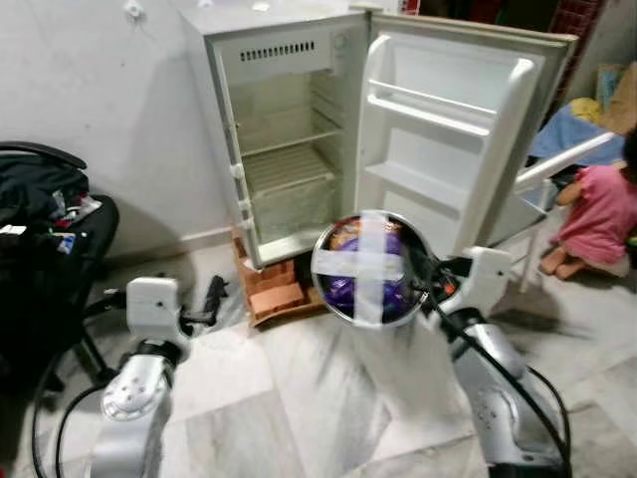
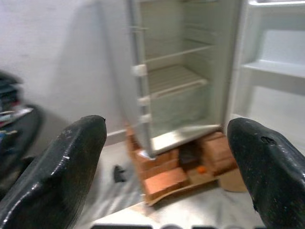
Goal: Restocking fridge
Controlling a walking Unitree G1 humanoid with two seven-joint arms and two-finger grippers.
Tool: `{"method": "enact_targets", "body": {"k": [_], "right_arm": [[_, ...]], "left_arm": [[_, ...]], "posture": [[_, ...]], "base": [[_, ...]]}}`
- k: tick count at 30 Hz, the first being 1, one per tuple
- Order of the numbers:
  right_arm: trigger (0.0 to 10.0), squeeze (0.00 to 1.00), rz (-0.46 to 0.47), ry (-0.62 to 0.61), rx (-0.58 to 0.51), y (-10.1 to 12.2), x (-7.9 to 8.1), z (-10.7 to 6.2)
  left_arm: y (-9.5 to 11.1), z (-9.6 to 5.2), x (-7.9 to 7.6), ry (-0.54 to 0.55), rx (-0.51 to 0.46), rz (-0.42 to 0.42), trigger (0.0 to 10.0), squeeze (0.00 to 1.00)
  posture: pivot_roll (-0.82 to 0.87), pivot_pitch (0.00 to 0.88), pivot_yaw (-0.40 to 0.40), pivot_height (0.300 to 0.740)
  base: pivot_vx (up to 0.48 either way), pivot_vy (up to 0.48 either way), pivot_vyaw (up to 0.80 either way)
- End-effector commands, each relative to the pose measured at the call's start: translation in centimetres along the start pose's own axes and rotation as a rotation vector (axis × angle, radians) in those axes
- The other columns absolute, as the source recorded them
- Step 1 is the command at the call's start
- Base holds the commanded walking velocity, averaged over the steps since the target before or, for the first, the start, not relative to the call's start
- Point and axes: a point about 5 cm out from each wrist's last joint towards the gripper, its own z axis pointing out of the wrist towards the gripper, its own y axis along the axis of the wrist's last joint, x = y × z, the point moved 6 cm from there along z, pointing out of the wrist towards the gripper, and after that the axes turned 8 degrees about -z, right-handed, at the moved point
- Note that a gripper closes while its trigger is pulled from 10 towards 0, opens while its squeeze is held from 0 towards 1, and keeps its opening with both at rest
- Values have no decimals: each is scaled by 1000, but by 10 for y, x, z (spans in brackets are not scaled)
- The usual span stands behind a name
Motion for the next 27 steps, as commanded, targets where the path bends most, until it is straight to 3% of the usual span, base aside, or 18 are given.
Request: {"method": "enact_targets", "body": {"k": [1,10,17,27], "right_arm": [[10000,0,-2,3,-41,11,2,3],[10000,0,-26,25,-42,11,6,4],[10000,0,-30,28,-45,13,6,6],[10000,0,-31,14,-41,12,4,7]], "left_arm": [[5,2,3,9,-12,28,10000,0],[3,3,6,25,-7,26,10000,0],[3,3,4,22,-9,27,10000,0],[-1,2,3,16,-2,44,10000,0]], "posture": [[41,0,21,740],[43,0,19,740],[43,0,19,740],[39,0,17,740]], "base": [[446,0,0],[448,0,0],[448,0,528],[457,0,0]]}}
